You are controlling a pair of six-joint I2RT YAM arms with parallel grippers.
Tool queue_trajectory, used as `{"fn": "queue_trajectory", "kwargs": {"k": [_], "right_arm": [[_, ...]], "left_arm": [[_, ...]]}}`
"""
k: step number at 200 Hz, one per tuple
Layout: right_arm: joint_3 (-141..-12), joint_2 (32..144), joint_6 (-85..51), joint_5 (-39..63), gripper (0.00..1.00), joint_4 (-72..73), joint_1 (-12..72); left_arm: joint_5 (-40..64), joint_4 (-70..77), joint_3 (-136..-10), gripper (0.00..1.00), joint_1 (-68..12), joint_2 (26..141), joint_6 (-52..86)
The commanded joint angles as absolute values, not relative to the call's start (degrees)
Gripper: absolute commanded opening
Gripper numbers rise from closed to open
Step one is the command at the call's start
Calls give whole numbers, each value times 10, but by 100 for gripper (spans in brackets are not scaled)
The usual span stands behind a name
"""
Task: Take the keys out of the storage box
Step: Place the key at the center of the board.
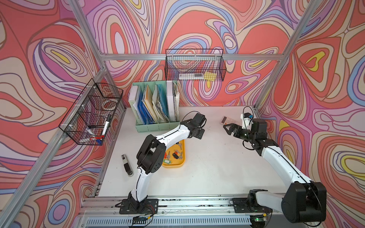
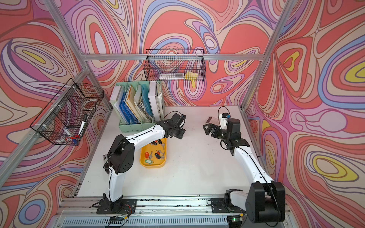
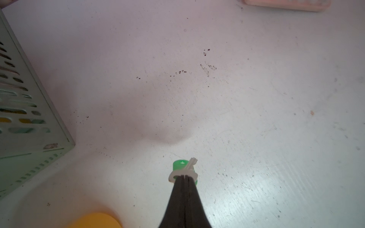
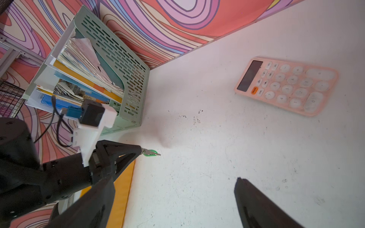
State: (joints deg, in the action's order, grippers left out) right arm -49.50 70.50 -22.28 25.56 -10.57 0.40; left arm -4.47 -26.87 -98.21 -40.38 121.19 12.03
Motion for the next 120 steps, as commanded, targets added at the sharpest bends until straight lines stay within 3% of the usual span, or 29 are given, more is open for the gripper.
{"fn": "queue_trajectory", "kwargs": {"k": [1,66,120], "right_arm": [[-486,704,-234,265,98,-86,3],[-486,708,-241,273,98,-81,4],[-489,709,-241,273,98,-87,3]], "left_arm": [[-73,-233,-1001,0,-403,1231,122],[-78,-243,-1035,1,-403,1283,129],[-87,-249,-1026,18,-404,1268,131]]}}
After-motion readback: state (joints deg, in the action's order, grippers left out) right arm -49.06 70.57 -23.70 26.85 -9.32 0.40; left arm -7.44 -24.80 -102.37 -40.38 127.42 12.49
